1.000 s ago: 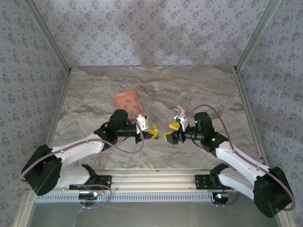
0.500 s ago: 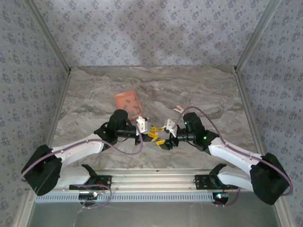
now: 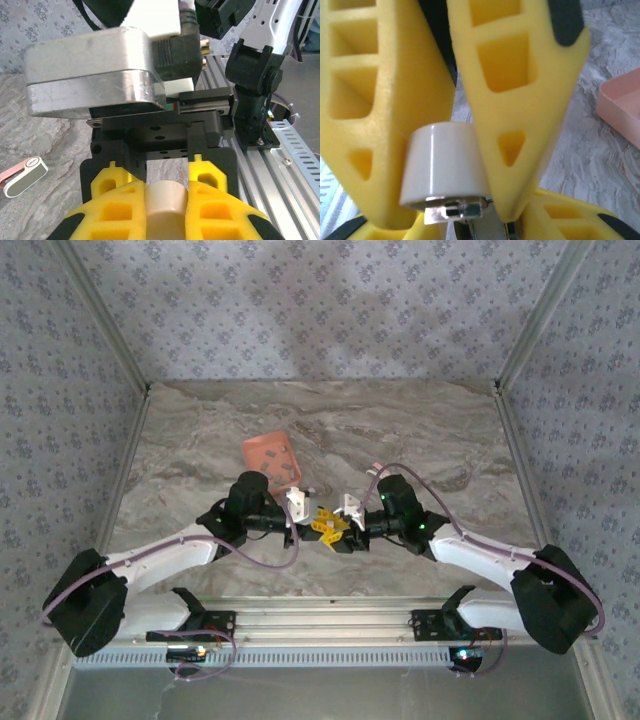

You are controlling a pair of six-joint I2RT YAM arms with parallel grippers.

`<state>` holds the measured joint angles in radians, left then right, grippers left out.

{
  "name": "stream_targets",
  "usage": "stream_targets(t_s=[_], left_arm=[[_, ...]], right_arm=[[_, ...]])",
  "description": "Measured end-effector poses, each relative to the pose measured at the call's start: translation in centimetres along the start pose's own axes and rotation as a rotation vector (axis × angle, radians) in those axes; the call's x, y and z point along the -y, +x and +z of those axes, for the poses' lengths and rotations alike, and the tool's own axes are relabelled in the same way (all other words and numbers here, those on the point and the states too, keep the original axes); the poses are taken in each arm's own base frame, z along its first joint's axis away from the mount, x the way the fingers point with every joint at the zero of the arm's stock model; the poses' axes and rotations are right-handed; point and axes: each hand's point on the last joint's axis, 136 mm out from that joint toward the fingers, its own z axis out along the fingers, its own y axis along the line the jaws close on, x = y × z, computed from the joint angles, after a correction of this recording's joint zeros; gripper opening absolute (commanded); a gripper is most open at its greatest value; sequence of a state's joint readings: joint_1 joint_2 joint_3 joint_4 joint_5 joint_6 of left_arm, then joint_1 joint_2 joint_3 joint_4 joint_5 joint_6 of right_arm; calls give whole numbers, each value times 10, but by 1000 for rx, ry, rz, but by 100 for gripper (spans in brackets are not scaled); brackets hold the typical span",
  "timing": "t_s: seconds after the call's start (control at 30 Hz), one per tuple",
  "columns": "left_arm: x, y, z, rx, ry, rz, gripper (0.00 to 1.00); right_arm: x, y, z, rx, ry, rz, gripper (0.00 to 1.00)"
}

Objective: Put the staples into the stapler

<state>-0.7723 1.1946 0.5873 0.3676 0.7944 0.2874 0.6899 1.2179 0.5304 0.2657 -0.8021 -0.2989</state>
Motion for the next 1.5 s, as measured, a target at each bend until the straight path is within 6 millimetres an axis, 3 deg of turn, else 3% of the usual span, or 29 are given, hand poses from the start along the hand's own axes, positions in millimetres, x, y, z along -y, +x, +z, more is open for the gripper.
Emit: stream_targets(t_s=[0.03, 0.2, 0.3, 0.47, 0.57, 0.7, 0.9, 1.13, 1.5], left_arm=[[0, 0, 0, 1, -2, 0, 5], [-9, -1, -4, -5, -66, -33, 51], [-27, 3, -11, -21, -202, -86, 61], [-76, 20, -39, -71, -556, -255, 74], [-96, 37, -62, -80, -756, -367, 77], [-106, 66, -91, -102, -955, -485, 77], [-111, 80, -108, -110, -1071, -552, 77], [-112, 81, -111, -105, -1094, -566, 77], [-114, 87, -113, -125, -1115, -567, 77]], right_arm=[[-1, -1, 0, 4, -4, -2, 28], [2, -4, -1, 13, 12, 12, 23], [11, -1, -6, 7, 87, 89, 19], [43, 21, -14, -36, 305, 347, 17], [67, 45, -24, -99, 490, 562, 17], [94, 75, -38, -184, 718, 787, 14], [109, 105, -48, -292, 928, 959, 16], [123, 113, -40, -360, 1034, 1018, 19], [129, 116, -11, -409, 1031, 1037, 24]])
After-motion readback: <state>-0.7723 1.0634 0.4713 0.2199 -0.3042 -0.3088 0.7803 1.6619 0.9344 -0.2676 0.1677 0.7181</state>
